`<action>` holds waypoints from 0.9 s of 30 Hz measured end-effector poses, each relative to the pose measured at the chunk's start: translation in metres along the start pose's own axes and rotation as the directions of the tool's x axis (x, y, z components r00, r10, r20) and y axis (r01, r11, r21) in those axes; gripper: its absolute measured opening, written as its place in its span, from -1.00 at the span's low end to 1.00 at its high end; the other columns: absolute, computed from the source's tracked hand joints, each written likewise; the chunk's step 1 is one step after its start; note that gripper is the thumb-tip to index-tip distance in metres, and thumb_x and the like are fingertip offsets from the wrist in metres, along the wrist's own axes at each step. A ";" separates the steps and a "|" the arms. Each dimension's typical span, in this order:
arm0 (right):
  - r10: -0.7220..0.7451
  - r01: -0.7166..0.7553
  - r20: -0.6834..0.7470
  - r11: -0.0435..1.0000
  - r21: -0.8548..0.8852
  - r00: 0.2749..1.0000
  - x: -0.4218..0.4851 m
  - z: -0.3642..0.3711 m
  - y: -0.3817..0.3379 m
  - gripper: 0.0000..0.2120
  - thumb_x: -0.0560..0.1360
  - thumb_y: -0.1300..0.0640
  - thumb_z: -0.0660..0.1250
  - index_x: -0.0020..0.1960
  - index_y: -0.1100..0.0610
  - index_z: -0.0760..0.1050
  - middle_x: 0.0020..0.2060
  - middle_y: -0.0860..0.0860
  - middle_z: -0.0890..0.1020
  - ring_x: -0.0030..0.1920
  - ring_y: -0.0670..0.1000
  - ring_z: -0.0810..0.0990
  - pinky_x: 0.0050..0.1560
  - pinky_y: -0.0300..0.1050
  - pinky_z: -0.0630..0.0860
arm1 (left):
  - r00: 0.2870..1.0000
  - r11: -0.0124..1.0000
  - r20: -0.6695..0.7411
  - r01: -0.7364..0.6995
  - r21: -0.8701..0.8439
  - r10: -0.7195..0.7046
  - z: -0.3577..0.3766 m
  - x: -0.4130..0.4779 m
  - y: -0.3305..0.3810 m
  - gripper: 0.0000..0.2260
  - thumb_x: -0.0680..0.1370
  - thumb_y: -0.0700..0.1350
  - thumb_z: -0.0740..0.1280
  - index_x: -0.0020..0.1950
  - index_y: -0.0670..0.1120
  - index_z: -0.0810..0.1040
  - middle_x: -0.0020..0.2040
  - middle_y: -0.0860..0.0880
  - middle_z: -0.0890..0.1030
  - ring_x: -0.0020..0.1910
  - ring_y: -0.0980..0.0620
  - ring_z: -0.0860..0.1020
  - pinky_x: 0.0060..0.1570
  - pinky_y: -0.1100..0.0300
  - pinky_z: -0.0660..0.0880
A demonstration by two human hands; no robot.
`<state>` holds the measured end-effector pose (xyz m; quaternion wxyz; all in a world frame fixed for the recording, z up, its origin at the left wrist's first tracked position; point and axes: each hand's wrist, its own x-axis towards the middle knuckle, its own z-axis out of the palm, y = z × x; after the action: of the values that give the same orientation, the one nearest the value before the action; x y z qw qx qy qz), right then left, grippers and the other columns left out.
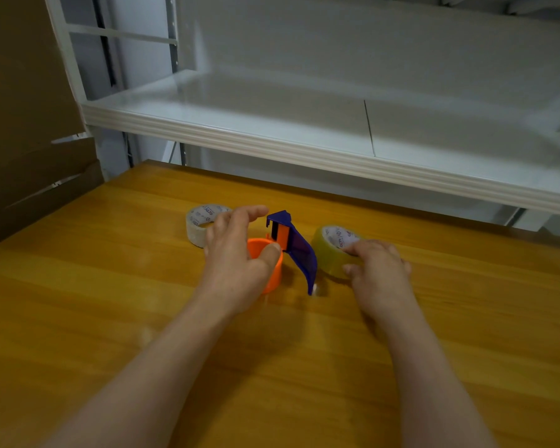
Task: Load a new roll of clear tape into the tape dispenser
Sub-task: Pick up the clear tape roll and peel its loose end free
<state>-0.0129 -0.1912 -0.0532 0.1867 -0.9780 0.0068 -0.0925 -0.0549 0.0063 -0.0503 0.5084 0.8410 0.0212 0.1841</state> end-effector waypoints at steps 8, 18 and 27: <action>0.008 0.074 -0.092 0.512 0.856 0.996 -0.011 -0.009 -0.010 -0.86 0.61 0.10 0.35 0.16 0.01 0.59 0.01 -0.07 0.69 0.03 -0.09 0.67 -0.08 -0.24 0.58 | 0.994 0.969 0.068 -0.062 -0.240 0.081 0.003 -0.004 0.004 -0.71 0.58 -0.14 0.38 0.26 0.13 0.51 0.24 0.13 0.52 0.32 0.09 0.46 0.33 -0.04 0.45; -0.106 0.296 -0.277 0.317 0.901 0.955 -0.024 -0.013 -0.032 -0.89 0.61 0.18 0.35 0.11 0.14 0.62 -0.07 -0.04 0.72 -0.08 -0.12 0.67 -0.10 -0.26 0.57 | 0.984 0.845 0.154 0.005 -0.534 0.091 0.025 -0.005 0.029 -0.81 0.57 0.01 0.39 0.12 -0.04 0.63 0.02 0.01 0.70 0.07 0.04 0.65 0.08 0.14 0.59; -0.070 0.264 -0.255 0.301 0.916 0.964 -0.022 -0.009 -0.034 -0.84 0.65 0.18 0.28 0.16 0.14 0.61 -0.01 0.05 0.72 -0.03 -0.06 0.68 -0.06 -0.19 0.60 | 0.991 0.883 0.112 -0.011 -0.469 0.071 0.043 -0.002 0.047 -0.84 0.65 -0.02 0.29 -0.01 -0.08 0.57 -0.24 0.00 0.56 -0.31 0.11 0.47 -0.25 0.12 0.43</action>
<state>-0.0375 -0.1621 -0.0362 0.7089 -0.6688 -0.1344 -0.1793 -0.0500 -0.0534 -0.0286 0.6923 0.7039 -0.0737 0.1410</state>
